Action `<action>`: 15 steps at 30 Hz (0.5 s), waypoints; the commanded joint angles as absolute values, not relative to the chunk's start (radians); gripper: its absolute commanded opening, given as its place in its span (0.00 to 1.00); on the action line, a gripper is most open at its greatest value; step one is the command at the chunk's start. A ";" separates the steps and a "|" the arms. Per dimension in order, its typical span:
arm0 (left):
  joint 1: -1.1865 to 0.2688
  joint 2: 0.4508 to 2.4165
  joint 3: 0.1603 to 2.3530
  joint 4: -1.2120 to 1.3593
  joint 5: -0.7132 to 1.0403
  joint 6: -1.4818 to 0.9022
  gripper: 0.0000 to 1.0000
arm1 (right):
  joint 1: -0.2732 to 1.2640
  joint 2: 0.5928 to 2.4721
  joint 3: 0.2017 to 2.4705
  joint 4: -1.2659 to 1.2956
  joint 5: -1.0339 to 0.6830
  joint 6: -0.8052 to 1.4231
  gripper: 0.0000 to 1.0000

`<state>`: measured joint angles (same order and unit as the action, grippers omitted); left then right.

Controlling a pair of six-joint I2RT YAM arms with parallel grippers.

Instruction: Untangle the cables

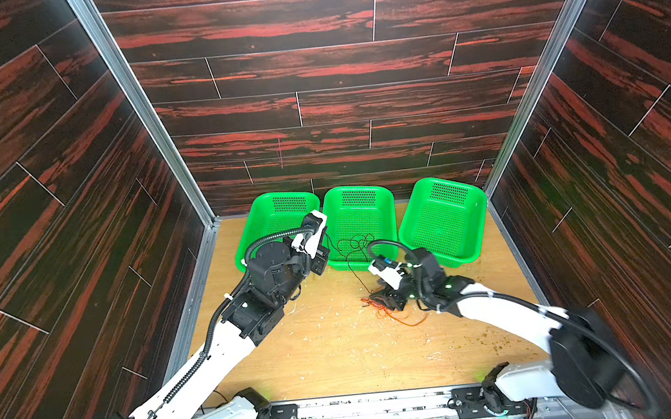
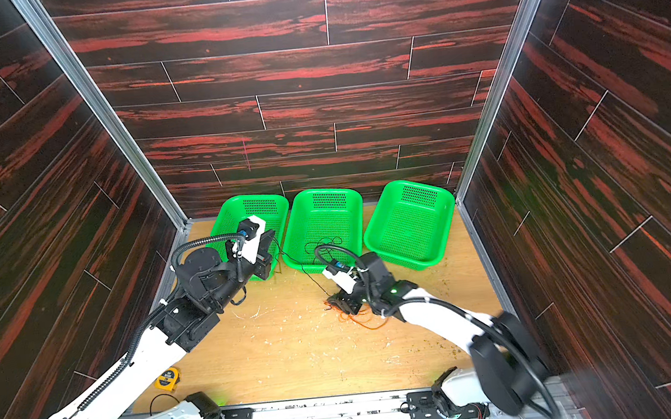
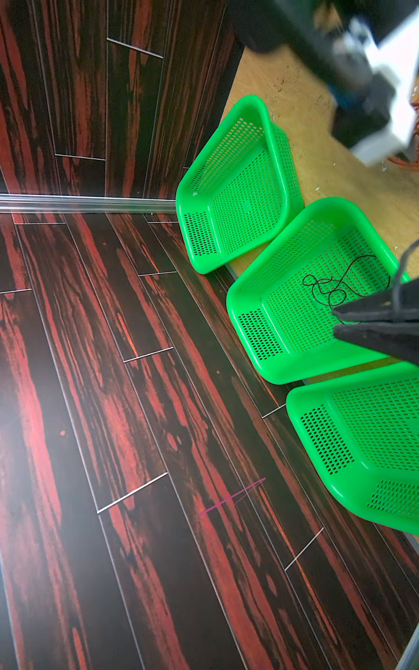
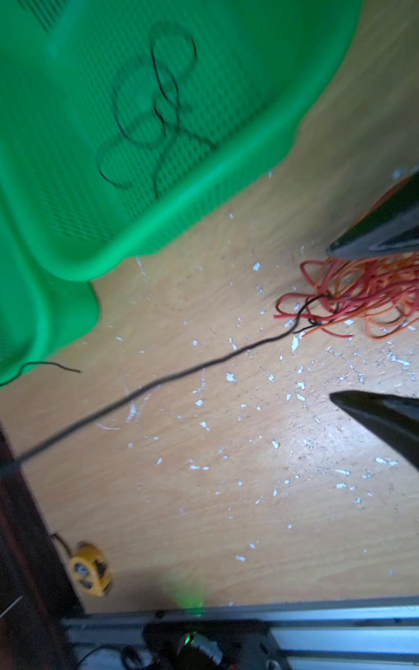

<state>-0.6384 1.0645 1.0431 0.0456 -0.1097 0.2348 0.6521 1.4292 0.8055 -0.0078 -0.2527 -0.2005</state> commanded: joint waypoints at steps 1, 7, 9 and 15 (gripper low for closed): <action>-0.647 1.048 1.036 0.063 -0.142 0.239 0.00 | 0.663 1.515 0.861 0.046 -0.268 -0.221 0.57; -0.647 1.002 0.973 0.066 -0.202 0.215 0.00 | 0.666 1.587 0.873 0.117 -0.194 -0.187 0.43; -0.647 0.987 0.945 0.066 -0.226 0.204 0.00 | 0.666 1.592 0.868 0.134 -0.177 -0.182 0.34; -0.647 0.933 0.847 0.086 -0.341 0.153 0.00 | 0.667 1.585 0.859 0.117 -0.188 -0.210 0.00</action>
<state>-0.6445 0.9710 0.8837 0.0597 -0.2569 0.1833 0.6621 1.5646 0.8593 0.1101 -0.1856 -0.1852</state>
